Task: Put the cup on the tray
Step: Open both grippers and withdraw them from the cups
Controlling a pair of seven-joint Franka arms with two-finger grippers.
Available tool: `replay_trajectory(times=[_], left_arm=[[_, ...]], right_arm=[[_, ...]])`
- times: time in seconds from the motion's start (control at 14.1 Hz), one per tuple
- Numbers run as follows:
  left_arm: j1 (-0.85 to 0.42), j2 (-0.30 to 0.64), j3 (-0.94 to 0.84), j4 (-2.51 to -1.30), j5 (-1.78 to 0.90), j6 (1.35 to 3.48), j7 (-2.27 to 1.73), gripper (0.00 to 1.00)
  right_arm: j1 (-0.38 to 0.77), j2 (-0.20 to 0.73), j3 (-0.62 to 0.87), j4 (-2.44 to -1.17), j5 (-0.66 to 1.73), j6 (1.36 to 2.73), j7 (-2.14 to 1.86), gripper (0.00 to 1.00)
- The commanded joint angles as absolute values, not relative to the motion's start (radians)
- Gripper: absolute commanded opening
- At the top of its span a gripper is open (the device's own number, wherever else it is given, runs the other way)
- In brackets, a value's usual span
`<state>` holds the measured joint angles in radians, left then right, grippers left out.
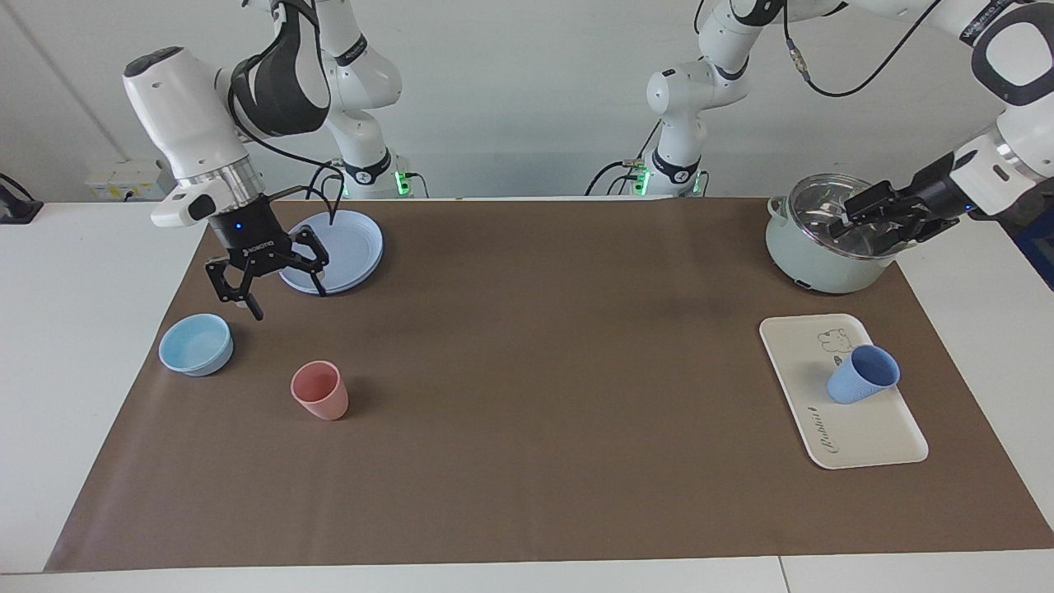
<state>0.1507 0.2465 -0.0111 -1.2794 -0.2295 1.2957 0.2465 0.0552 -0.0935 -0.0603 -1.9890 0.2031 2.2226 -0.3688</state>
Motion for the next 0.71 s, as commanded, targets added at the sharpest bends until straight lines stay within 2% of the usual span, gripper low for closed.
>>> replay_trajectory(times=[0.0, 0.21, 0.42, 0.64], left_arm=[[0.063, 0.244, 0.002, -1.252, -0.057, 1.264, 0.236, 1.0], [0.003, 0.232, -0.003, -1.256, 0.075, 1.273, 0.23, 1.0], [0.0, 0.213, 0.005, -1.256, 0.075, 1.339, 0.19, 1.0], [0.0, 0.213, -0.002, -1.258, 0.051, 1.462, 0.075, 1.0]], right_arm=[[0.032, -0.06, -0.055, -1.795, 0.072, 1.934, -0.122, 1.0], [0.029, -0.075, -0.07, -1.714, 0.04, 1.734, -0.08, 1.0], [0.025, -0.051, -0.063, -1.551, -0.049, 1.513, -0.064, 1.0], [0.041, -0.041, -0.058, -1.545, -0.068, 1.503, -0.019, 1.0]])
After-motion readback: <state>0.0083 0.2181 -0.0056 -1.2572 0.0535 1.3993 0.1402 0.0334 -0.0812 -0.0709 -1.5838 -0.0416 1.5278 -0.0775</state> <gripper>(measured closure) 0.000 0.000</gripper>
